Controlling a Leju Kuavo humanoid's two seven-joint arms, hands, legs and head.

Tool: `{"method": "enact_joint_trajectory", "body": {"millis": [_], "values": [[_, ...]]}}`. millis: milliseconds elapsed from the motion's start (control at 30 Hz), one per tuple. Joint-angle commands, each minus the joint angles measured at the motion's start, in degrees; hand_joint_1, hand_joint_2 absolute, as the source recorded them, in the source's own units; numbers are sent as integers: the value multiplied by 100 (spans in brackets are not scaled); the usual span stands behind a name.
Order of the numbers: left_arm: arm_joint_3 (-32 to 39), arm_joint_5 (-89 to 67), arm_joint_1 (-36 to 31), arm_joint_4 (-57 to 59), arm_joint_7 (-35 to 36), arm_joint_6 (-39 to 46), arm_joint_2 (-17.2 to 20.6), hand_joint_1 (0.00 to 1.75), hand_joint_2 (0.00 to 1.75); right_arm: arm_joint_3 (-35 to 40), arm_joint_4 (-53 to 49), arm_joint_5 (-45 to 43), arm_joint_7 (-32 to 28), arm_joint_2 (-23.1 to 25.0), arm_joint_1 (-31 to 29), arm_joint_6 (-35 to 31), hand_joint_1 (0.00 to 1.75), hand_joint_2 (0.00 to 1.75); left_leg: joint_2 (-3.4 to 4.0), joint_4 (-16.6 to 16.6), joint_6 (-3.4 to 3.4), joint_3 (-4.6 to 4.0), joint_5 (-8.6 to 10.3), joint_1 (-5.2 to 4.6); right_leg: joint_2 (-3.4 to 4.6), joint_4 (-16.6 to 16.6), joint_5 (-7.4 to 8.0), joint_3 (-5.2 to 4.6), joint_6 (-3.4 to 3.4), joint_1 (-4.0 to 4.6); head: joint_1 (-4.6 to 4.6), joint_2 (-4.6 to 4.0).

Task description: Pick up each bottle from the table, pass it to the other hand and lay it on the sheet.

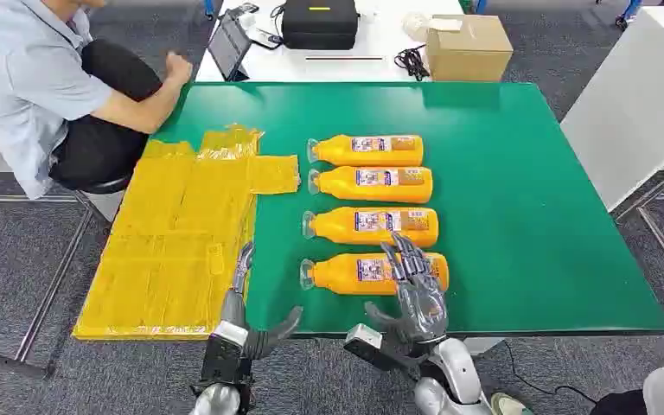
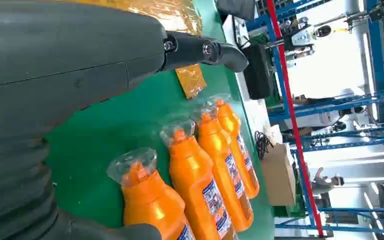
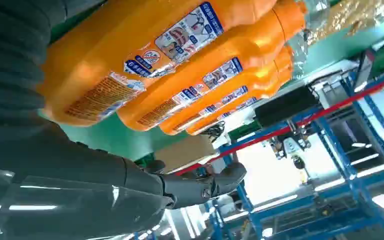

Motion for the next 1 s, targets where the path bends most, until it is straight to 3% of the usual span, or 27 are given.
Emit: {"method": "enact_joint_trajectory", "body": {"millis": [33,700,1000], "values": [[-60,14,-248,347,-105,48,11,0,175,427,22,223,196,-360,-520,223,0,175,15,3,-10,17,-9,7,12,-1,-3,15,-14,8,-2,0],[-119,-19,-296,416,-105,109,-53,0,175,632,-130,353,376,-419,-529,325,0,175,1,0,-8,17,-7,6,-1,-3,-6,19,-11,7,-2,0],[-27,54,-442,616,-105,51,-101,0,175,915,876,716,1046,-733,-1513,1557,0,175,14,1,-7,16,-4,4,11,-4,2,15,-10,5,0,0]]}}
